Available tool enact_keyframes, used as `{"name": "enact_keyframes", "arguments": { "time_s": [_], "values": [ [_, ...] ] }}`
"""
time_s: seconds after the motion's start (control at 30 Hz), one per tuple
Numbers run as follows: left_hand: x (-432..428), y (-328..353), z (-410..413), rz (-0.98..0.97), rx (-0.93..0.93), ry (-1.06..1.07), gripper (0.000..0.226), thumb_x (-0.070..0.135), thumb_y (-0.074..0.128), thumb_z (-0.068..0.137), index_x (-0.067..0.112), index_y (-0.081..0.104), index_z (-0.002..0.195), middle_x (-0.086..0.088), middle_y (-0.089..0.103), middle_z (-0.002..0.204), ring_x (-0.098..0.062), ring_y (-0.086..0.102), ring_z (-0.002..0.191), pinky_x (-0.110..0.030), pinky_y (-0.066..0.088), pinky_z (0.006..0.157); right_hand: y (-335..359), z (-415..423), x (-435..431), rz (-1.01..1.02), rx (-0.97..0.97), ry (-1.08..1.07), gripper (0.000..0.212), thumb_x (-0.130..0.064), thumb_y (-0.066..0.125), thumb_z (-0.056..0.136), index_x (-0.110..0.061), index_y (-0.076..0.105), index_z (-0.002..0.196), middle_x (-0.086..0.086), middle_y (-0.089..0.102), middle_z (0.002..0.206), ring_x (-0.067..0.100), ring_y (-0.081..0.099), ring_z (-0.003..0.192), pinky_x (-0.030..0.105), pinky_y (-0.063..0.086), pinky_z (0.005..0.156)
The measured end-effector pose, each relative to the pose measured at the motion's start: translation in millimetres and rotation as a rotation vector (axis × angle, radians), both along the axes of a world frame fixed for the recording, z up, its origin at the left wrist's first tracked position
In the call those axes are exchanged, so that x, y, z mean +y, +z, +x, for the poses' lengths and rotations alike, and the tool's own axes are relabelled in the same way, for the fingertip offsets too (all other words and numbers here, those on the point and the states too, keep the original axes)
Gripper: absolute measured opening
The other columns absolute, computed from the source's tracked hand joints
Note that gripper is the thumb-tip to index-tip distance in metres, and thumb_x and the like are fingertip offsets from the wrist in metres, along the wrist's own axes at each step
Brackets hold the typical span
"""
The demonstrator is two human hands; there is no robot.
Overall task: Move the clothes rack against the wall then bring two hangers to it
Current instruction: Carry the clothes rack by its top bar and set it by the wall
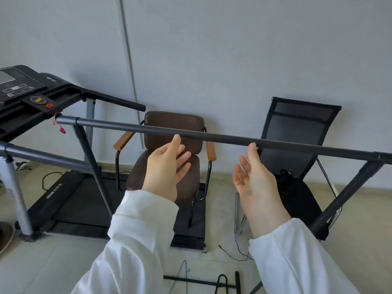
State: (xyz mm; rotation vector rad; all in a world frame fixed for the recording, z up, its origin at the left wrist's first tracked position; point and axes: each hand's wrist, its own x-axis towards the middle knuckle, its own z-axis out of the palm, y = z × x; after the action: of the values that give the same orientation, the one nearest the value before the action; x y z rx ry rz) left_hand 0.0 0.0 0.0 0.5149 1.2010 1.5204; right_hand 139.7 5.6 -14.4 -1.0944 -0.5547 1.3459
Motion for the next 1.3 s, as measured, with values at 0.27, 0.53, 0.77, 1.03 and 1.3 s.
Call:
{"name": "enact_keyframes", "arguments": {
  "time_s": [0.27, 0.53, 0.77, 1.03, 1.3],
  "values": [
    [30, 0, -2, 0.098, 0.003, -0.051, 0.016, 0.028, 0.052, 0.090, 0.015, 0.059, 0.084, -0.001, 0.067, 0.096, -0.014, 0.067, 0.094, -0.030, 0.053, 0.087, 2, -2, 21, 0.118, -0.071, -0.074, 0.012, -0.035, 0.052, 0.088, -0.026, 0.060, 0.084, -0.007, 0.066, 0.090, 0.008, 0.063, 0.081, 0.020, 0.047, 0.068],
    [46, -3, -5, 0.156, 0.026, -0.106, 0.020, 0.026, 0.054, 0.089, 0.010, 0.060, 0.079, 0.006, 0.072, 0.063, -0.010, 0.069, 0.085, -0.022, 0.053, 0.083, 10, -6, 31, 0.127, -0.125, -0.207, 0.018, -0.031, 0.050, 0.091, -0.022, 0.061, 0.081, -0.005, 0.066, 0.085, 0.009, 0.062, 0.078, 0.020, 0.047, 0.067],
    [49, -4, -2, 0.182, 0.009, -0.206, 0.023, 0.027, 0.054, 0.089, 0.005, 0.062, 0.092, 0.005, 0.073, 0.075, -0.008, 0.070, 0.091, -0.019, 0.053, 0.081, 14, -2, 28, 0.092, -0.123, -0.304, 0.017, -0.032, 0.052, 0.090, -0.021, 0.059, 0.078, -0.005, 0.066, 0.086, 0.007, 0.062, 0.080, 0.018, 0.047, 0.070],
    [45, 0, 13, 0.209, -0.009, -0.304, 0.023, 0.027, 0.054, 0.089, 0.006, 0.062, 0.085, 0.003, 0.075, 0.078, -0.008, 0.070, 0.092, -0.021, 0.052, 0.086, 18, 10, 10, 0.062, -0.118, -0.407, 0.018, -0.035, 0.051, 0.090, -0.021, 0.059, 0.080, -0.009, 0.064, 0.085, 0.004, 0.061, 0.079, 0.017, 0.045, 0.066],
    [24, 12, 51, 0.249, -0.027, -0.443, 0.021, 0.029, 0.054, 0.089, 0.009, 0.061, 0.084, 0.012, 0.074, 0.066, -0.001, 0.070, 0.085, -0.018, 0.051, 0.085, 29, 43, -31, 0.093, -0.135, -0.538, 0.019, -0.035, 0.052, 0.089, -0.019, 0.060, 0.083, -0.006, 0.066, 0.090, 0.005, 0.060, 0.081, 0.019, 0.045, 0.069]
  ]
}}
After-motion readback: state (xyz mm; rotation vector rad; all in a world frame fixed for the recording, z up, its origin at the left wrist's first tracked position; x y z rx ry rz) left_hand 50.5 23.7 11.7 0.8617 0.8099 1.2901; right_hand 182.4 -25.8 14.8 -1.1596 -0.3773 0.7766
